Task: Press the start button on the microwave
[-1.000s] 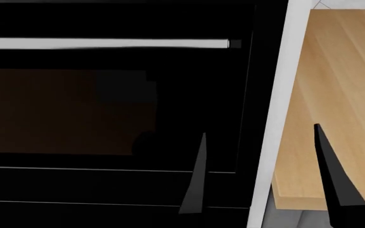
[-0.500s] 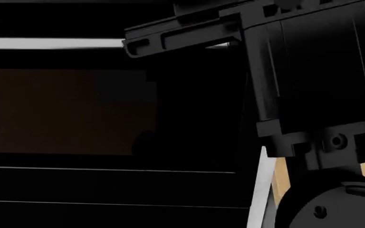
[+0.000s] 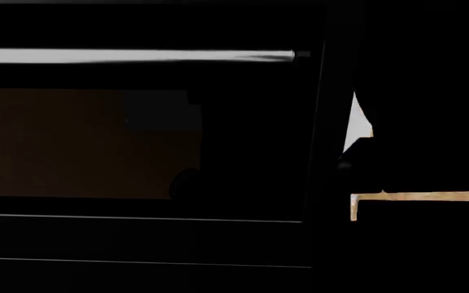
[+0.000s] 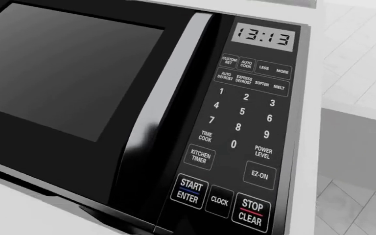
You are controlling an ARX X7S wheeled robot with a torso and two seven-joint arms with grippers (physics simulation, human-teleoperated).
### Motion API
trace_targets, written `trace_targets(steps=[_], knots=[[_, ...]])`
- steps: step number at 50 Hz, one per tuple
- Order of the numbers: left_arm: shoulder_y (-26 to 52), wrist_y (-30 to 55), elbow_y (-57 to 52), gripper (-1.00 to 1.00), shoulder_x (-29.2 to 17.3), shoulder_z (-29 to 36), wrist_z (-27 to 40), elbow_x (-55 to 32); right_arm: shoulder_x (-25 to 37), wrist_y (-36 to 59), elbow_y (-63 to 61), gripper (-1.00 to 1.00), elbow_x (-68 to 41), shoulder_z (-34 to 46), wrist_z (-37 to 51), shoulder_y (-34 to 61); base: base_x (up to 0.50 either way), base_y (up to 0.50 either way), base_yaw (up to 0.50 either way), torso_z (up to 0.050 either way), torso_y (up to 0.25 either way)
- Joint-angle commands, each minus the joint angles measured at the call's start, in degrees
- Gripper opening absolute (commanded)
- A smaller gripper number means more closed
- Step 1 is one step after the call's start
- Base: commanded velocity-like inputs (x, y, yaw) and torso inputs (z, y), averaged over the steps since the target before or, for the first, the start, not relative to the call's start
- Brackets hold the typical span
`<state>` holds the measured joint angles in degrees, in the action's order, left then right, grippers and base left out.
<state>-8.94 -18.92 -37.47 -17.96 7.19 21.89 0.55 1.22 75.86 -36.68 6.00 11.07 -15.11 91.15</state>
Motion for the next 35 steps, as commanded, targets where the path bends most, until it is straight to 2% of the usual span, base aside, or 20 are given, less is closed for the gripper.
trace_targets(steps=[1,19,28,35], knots=[[-0.41,-0.96,0.63,1.0,-0.36,-0.41,0.52,-0.34,1.29,-11.52,15.42,-1.0,-3.46,2.81,3.0,3.13,0.0,0.0,0.0,0.0,0.0],[-0.66,-1.43,0.86,1.0,-0.82,-0.54,1.03,-0.52,2.82,-26.6,36.21,-1.0,-2.61,5.33,7.43,7.2,0.0,0.0,0.0,0.0,0.0],[-0.78,-1.6,0.98,1.0,-0.94,-0.5,1.31,-0.55,2.66,-30.62,41.27,-1.0,-3.93,6.13,7.2,9.63,0.0,0.0,0.0,0.0,0.0],[-1.11,-1.83,0.92,1.0,-1.07,-0.51,1.54,-0.45,2.26,-30.76,40.74,-1.0,-5.61,6.31,6.72,10.51,0.0,0.0,0.0,0.0,0.0]])
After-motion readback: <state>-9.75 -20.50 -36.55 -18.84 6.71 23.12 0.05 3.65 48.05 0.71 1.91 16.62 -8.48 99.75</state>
